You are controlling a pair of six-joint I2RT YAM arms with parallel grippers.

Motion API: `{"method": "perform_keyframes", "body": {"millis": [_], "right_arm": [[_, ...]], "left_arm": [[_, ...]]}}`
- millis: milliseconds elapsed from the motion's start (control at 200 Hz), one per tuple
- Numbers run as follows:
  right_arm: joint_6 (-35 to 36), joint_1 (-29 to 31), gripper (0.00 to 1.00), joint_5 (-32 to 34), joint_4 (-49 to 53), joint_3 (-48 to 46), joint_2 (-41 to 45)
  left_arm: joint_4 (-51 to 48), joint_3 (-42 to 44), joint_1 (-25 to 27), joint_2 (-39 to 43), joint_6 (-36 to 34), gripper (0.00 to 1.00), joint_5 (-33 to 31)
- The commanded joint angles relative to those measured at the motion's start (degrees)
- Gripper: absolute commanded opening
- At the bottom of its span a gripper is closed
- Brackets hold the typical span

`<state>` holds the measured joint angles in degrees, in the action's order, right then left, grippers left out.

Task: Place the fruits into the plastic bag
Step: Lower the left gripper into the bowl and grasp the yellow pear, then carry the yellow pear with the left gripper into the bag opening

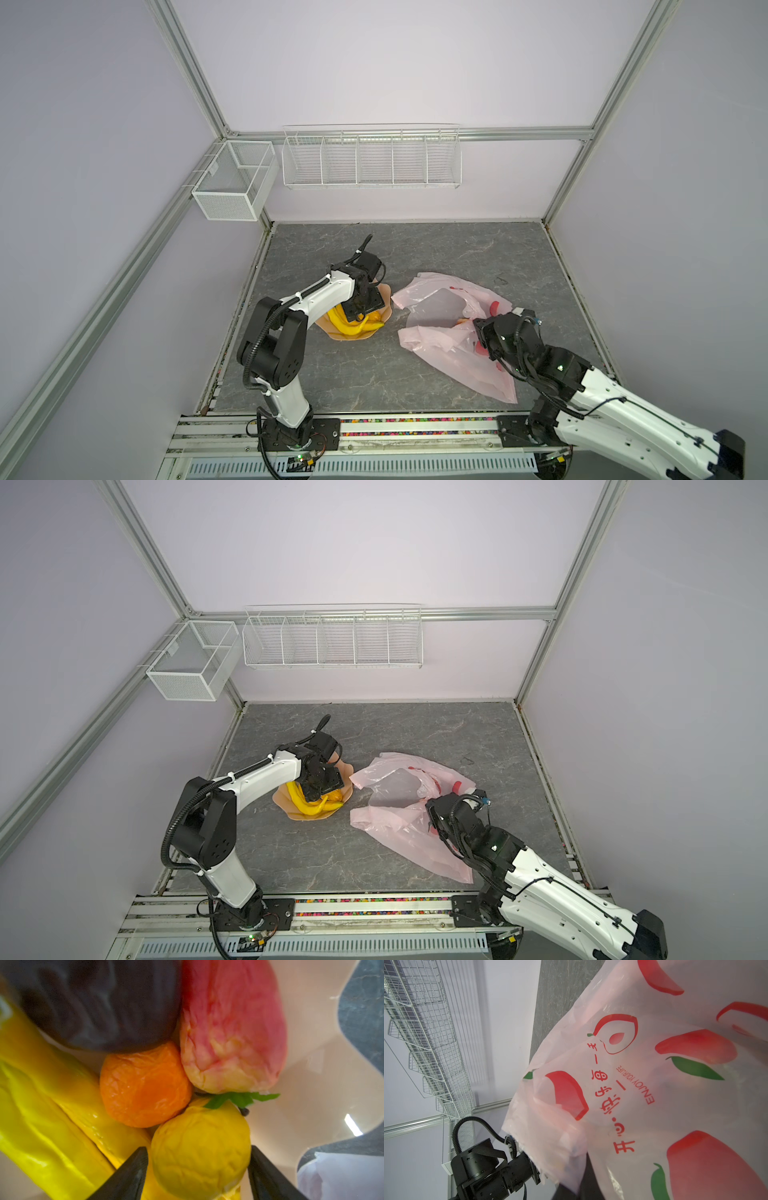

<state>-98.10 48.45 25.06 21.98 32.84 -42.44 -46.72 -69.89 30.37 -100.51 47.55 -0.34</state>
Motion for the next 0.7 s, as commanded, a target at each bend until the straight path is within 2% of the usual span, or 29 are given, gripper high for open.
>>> {"method": "perform_keyframes", "body": {"millis": [0,200,420,695], "right_arm": [[-2.41,-0.32,0.06,-0.11,-0.48,0.07,0.84],[-2.35,-0.37,0.06,-0.06,-0.18,0.21,0.92],[-2.38,-0.41,0.06,0.14,0.00,0.38,0.90],[-2.24,-0.46,0.06,0.39,0.39,0.56,1.12]], "left_arm": [[0.94,1.06,-0.26,-0.90,0.95,0.73,-1.39],[1.20,1.67,-0.29,-1.00,-0.08,0.59,-1.32],[-1.44,-0.75,-0.24,3.80,-2.27,0.47,-3.42],[-7.04,-7.20,-0.23,11.59,-5.05,0.45,-5.28]]}}
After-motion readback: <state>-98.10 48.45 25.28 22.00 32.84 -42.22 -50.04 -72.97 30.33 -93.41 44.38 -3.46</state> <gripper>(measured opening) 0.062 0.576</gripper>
